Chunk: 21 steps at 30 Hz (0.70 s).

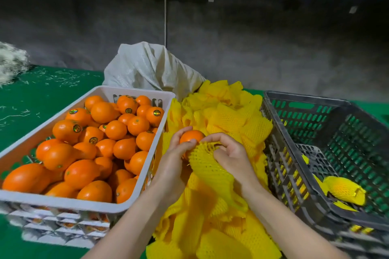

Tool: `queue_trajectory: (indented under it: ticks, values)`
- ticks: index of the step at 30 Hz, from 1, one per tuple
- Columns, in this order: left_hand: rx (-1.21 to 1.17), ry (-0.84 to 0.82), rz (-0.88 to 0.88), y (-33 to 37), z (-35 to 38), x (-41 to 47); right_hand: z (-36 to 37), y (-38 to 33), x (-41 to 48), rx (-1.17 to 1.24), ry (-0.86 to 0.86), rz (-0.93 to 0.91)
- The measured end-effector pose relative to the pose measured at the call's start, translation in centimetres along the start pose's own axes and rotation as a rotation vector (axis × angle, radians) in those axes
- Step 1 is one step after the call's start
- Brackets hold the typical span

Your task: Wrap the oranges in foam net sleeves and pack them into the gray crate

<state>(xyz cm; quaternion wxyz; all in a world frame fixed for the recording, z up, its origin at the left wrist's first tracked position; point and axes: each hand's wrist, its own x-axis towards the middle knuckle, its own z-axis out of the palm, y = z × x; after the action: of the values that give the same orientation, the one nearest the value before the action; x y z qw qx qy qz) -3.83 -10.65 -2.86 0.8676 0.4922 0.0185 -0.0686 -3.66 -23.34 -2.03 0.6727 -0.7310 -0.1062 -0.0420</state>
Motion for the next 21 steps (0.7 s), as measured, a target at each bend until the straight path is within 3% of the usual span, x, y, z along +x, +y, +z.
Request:
queue_trajectory:
  ticks: [5, 9, 14, 21]
  values:
    - [0.066, -0.100, -0.017, -1.1, 0.0, -1.4, -0.8, 0.5, 0.1, -0.085, 0.220, -0.076]
    - [0.263, -0.150, -0.005, -1.7, -0.5, -2.0, -0.6, 1.1, -0.7, -0.117, 0.281, -0.078]
    - [0.016, -0.054, 0.011, -2.0, -0.8, -2.0, -0.1, 1.9, -2.1, -0.039, 0.244, 0.040]
    - [-0.353, -0.044, -0.129, -3.1, 0.4, -2.3, 0.9, 2.8, -3.5, -0.434, 0.253, -0.319]
